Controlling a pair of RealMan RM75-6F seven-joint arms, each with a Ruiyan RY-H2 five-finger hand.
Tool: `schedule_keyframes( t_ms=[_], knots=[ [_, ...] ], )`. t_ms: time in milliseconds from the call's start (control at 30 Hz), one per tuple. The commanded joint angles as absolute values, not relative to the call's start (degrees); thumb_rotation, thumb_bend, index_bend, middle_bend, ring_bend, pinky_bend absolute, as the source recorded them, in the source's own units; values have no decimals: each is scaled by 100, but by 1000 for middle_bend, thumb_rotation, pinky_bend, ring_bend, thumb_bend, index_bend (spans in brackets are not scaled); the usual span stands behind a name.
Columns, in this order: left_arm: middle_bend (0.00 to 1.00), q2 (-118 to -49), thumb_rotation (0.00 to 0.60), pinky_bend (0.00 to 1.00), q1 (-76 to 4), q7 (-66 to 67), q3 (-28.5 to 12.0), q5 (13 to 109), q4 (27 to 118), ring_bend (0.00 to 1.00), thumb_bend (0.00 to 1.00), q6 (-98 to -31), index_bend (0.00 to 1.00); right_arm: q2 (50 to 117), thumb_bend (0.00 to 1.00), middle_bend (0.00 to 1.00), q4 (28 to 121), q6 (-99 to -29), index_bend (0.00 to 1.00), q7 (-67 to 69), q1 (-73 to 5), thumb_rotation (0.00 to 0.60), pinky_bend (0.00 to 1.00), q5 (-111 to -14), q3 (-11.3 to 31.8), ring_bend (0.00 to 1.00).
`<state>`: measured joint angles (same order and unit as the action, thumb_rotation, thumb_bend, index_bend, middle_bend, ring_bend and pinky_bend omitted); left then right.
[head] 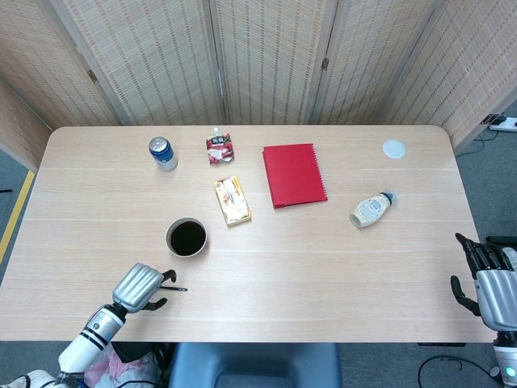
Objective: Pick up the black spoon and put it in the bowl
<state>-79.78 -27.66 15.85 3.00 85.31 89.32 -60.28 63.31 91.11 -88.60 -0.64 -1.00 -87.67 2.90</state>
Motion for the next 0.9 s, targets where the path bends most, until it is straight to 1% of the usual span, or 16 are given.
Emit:
schedule_keyframes(
  t_ms=[33, 300, 600, 900],
  knots=[
    [1000, -8178, 600, 991, -2830, 1804, 196, 8250, 8811, 941, 303, -5827, 438, 6329, 395, 176, 9090, -8884, 87, -39, -72, 600, 170, -8757, 280, 201],
    [1000, -8470, 600, 998, -2898, 2277, -5, 7538, 8771, 954, 303, -5582, 451, 6353, 394, 176, 9016, -8903, 87, 39, -42, 600, 171, -8750, 274, 203],
    [1000, -8730, 600, 1000, -2945, 2653, -109, 6811, 8800, 956, 302, -5427, 479, 6368, 395, 176, 8954, -8899, 88, 105, -26, 600, 171, -8730, 279, 204],
    [1000, -8985, 600, 1000, -2972, 3467, -106, 6371, 8790, 960, 317, -5728, 500, 6377, 395, 176, 8916, -8893, 88, 133, 2, 600, 171, -8704, 271, 205]
  ],
)
